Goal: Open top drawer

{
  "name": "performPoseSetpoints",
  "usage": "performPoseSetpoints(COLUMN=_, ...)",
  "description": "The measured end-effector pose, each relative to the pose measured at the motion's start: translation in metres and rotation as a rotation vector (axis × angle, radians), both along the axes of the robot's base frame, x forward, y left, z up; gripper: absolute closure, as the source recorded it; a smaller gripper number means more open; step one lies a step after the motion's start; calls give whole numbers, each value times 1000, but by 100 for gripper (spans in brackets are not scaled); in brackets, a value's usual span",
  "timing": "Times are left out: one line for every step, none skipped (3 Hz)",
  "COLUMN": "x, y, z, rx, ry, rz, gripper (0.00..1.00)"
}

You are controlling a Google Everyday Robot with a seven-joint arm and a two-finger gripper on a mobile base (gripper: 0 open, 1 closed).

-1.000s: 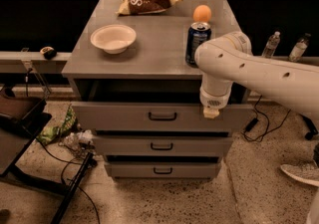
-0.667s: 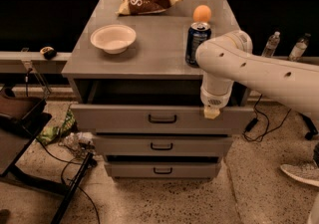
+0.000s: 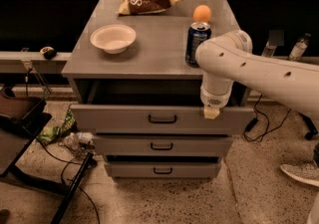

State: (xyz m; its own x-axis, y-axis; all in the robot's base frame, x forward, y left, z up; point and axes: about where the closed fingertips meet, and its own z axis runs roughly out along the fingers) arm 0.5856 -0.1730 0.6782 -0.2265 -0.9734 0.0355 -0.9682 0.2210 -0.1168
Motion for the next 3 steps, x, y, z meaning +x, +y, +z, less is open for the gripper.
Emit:
performPoseSetpoints(x=0, y=0, z=0, rx=0, ry=0, rz=0, gripper=21)
performPoseSetpoints(x=0, y=0, z=0, rx=0, ry=0, rz=0, gripper=0)
performPoseSetpoints(x=0, y=0, z=0, rx=0, ry=0, rz=0, gripper=0)
